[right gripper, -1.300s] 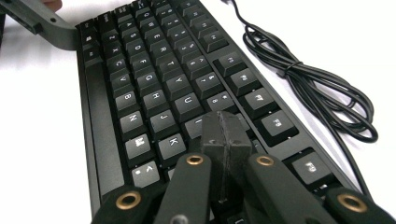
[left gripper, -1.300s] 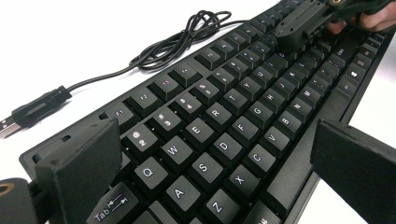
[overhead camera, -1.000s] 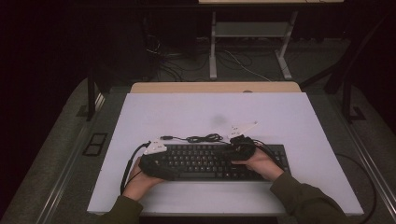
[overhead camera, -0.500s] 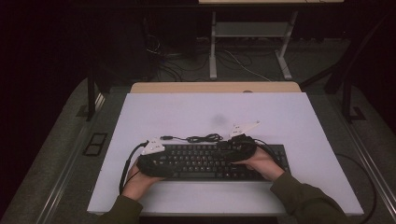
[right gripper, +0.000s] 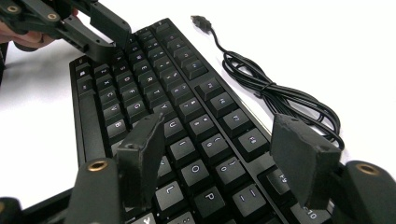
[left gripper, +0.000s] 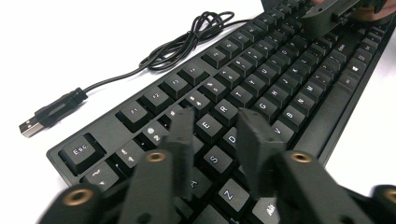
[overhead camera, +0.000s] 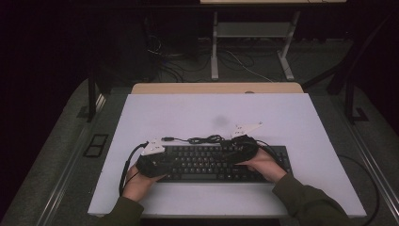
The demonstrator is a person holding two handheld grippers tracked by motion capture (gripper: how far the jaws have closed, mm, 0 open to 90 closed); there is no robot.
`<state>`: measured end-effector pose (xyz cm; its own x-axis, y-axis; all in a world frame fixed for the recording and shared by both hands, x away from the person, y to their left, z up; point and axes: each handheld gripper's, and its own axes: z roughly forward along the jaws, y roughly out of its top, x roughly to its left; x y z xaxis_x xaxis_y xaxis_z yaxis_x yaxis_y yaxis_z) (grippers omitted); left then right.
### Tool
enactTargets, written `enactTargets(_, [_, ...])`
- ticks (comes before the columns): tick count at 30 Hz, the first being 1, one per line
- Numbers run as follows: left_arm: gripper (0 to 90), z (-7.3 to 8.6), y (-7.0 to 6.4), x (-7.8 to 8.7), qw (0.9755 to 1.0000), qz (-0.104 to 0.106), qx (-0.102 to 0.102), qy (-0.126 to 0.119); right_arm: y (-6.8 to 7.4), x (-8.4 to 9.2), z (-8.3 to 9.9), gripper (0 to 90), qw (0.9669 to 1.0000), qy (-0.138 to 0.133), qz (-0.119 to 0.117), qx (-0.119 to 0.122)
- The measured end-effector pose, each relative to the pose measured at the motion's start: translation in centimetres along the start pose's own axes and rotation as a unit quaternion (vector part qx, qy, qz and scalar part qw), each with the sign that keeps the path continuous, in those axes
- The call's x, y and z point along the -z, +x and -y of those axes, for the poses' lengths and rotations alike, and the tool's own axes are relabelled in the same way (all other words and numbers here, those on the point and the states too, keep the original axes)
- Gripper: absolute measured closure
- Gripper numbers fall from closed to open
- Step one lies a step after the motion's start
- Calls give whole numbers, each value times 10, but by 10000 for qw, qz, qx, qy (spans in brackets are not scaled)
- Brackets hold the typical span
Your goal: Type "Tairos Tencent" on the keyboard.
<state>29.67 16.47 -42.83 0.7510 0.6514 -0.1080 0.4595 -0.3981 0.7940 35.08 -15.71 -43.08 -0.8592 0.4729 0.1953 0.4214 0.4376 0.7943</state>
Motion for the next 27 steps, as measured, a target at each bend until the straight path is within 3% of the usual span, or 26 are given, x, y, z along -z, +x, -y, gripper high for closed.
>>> enactTargets(7, [883,0,2,-1,9999,45,51,141,1,-1,0,329,10000,-7,28,10])
enactTargets(27, [884,2,1,-9,9995,124,87,283,1,-1,0,316,10000,-17,67,37])
